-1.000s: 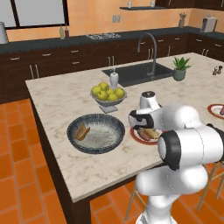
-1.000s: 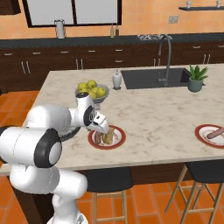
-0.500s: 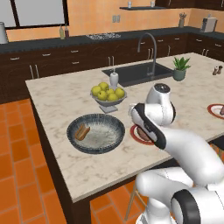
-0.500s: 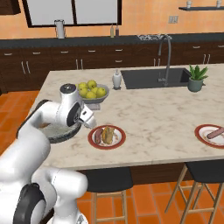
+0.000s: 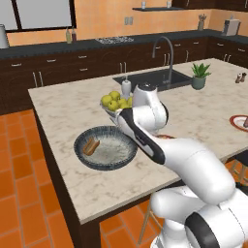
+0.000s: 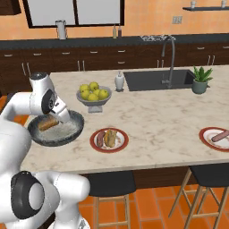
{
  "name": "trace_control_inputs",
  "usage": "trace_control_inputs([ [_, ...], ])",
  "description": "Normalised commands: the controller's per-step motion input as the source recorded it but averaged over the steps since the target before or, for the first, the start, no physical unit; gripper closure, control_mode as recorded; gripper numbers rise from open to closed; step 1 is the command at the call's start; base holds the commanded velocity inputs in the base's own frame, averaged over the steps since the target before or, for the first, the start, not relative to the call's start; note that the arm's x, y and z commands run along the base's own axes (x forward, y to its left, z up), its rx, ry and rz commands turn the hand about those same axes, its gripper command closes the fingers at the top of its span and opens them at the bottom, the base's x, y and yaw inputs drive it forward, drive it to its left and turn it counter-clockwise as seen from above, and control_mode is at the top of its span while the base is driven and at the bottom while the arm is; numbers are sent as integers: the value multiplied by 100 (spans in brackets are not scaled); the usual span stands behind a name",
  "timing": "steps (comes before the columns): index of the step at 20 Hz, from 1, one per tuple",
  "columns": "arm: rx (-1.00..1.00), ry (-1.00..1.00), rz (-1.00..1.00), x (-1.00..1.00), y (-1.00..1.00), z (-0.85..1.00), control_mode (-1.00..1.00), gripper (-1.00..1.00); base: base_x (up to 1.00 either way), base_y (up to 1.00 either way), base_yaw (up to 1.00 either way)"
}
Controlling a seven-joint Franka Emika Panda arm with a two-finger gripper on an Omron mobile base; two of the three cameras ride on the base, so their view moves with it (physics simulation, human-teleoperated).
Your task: Place one bun and one sausage from the bowl on each plate.
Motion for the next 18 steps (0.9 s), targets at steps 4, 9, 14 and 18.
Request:
trace_control_inputs([
  [4, 16, 20, 13, 10, 54, -63, -100, -100, 0, 0, 0],
  [9, 17, 4, 4, 24, 32, -61, -100, -100, 0, 0, 0],
  [14, 0, 4, -3, 47, 78, -9, -100, -100, 0, 0, 0],
  [18, 0, 2, 0, 42, 58, -24, -100, -100, 0, 0, 0],
])
